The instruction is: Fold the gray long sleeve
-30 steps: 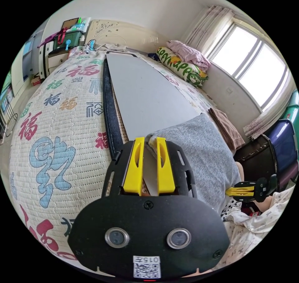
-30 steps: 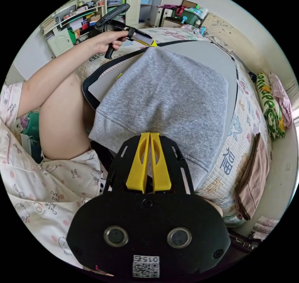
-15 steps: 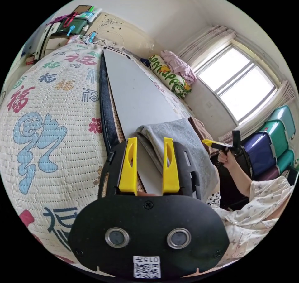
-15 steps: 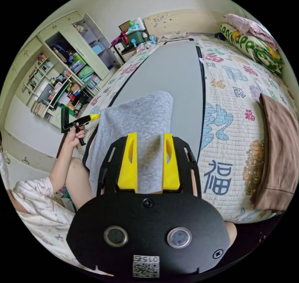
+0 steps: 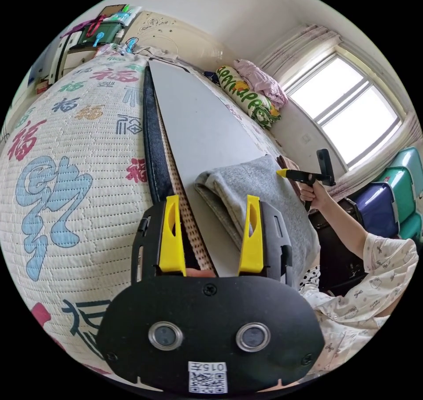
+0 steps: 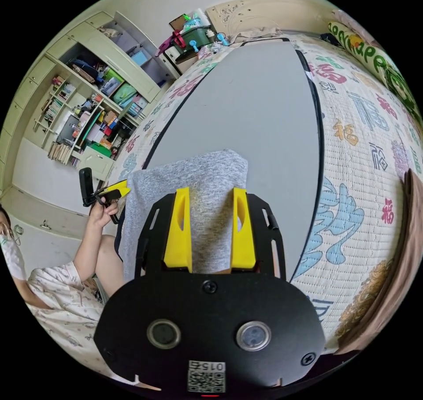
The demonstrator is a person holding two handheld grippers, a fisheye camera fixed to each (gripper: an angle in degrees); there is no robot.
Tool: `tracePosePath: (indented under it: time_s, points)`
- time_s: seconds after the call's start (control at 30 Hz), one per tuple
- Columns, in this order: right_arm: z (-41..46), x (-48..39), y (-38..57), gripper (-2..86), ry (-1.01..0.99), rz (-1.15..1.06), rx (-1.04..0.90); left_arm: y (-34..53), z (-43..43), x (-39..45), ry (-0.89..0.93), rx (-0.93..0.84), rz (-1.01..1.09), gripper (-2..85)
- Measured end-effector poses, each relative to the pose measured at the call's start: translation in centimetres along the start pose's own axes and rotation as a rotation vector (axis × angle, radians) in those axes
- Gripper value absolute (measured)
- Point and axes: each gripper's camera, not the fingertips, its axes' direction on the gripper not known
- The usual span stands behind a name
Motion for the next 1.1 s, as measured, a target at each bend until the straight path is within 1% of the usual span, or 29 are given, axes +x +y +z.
tracePosePath:
  time_s: [0.23,0.33,0.5,0.6,0.67,0.83,0.9,0.97,1.0,1.07,1.1]
  points:
    - [2.8,-5.2,-1.1,13.0,-0.012,-0.105,-0.044,1.6,-2.8,-7.4,0.168,0.058,-0.161,15.5]
    - [4.5,-8.0,-1.2,12.0,0.024,-0.157,-0.061,2.6,-3.9,-10.5,0.224,0.079,-0.239,12.7]
    - [5.5,-10.7,0.4,8.5,0.058,-0.181,-0.079,3.7,-6.2,-13.1,0.238,0.053,-0.255,9.4]
    - [5.1,-11.9,3.0,7.8,0.05,-0.185,-0.031,4.0,-8.6,-12.6,0.202,0.056,-0.185,8.4]
    - [4.4,-13.3,5.5,7.4,0.042,-0.197,0.031,4.5,-11.0,-11.6,0.2,0.092,-0.114,8.1]
    - [0.1,-15.4,11.5,7.0,-0.049,-0.193,0.223,6.4,-16.6,-9.1,0.28,0.221,0.002,7.7]
    - [-2.3,-16.0,14.2,6.9,-0.07,-0.202,0.308,5.9,-19.2,-6.4,0.291,0.251,0.085,7.6]
    - [-6.3,-16.1,18.3,6.8,-0.105,-0.187,0.443,4.5,-22.8,-0.9,0.277,0.28,0.246,7.7]
    - [-7.4,-16.0,19.4,6.8,-0.118,-0.18,0.48,4.1,-23.6,0.7,0.277,0.287,0.288,7.7]
    - [-12.0,-15.2,23.9,6.7,-0.166,-0.16,0.62,2.7,-26.3,7.0,0.279,0.323,0.447,7.7]
    - [-13.2,-15.0,25.0,6.6,-0.171,-0.157,0.648,2.3,-26.9,8.5,0.284,0.334,0.483,7.7]
